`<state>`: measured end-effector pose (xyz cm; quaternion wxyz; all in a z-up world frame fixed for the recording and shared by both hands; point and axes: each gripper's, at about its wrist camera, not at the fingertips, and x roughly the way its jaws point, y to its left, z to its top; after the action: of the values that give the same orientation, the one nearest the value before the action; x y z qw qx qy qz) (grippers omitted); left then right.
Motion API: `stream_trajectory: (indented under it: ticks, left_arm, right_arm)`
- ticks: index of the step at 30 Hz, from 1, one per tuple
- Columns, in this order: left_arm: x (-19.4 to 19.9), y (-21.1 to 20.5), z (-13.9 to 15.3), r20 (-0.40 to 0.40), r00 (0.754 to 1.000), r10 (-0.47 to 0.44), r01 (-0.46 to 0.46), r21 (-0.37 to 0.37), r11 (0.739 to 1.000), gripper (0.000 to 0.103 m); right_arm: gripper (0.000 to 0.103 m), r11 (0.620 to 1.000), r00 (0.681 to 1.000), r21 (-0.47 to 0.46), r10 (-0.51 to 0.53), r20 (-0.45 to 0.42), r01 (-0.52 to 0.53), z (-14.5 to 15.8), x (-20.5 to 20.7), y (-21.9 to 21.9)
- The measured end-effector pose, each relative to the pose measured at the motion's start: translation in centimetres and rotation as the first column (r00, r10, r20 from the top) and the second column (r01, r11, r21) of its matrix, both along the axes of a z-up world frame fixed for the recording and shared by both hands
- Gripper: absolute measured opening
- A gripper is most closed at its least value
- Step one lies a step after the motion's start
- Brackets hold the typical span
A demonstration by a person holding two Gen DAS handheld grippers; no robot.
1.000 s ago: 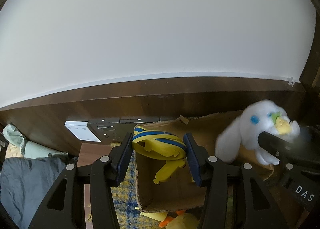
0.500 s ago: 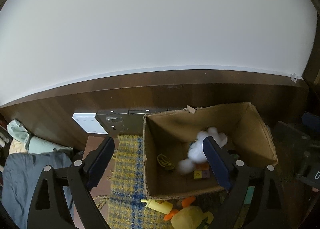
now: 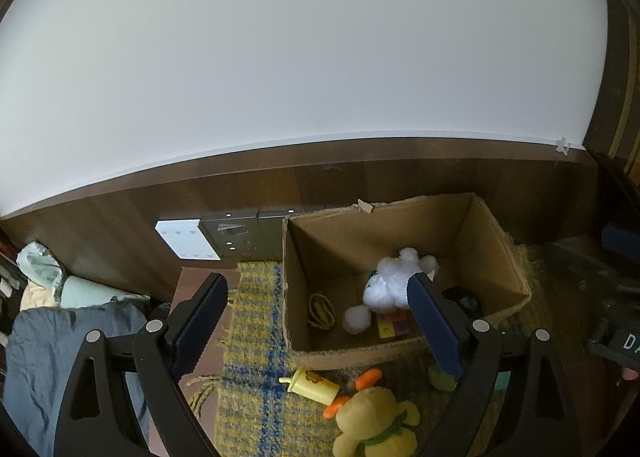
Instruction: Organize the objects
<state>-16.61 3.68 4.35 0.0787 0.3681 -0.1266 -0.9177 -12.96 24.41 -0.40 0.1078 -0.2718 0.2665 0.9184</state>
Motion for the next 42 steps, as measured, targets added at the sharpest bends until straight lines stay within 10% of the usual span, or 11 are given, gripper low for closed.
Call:
stream_trajectory:
  ticks: [42]
  left_arm:
    - [4.0, -0.1, -5.3, 0.064, 0.997, 0.048, -0.047, -0.005, 0.999, 0.097]
  right_arm:
    - [0.088, 0.999, 0.995, -0.047, -0.015, 0.1, 0.02, -7.4, 3.0, -1.6]
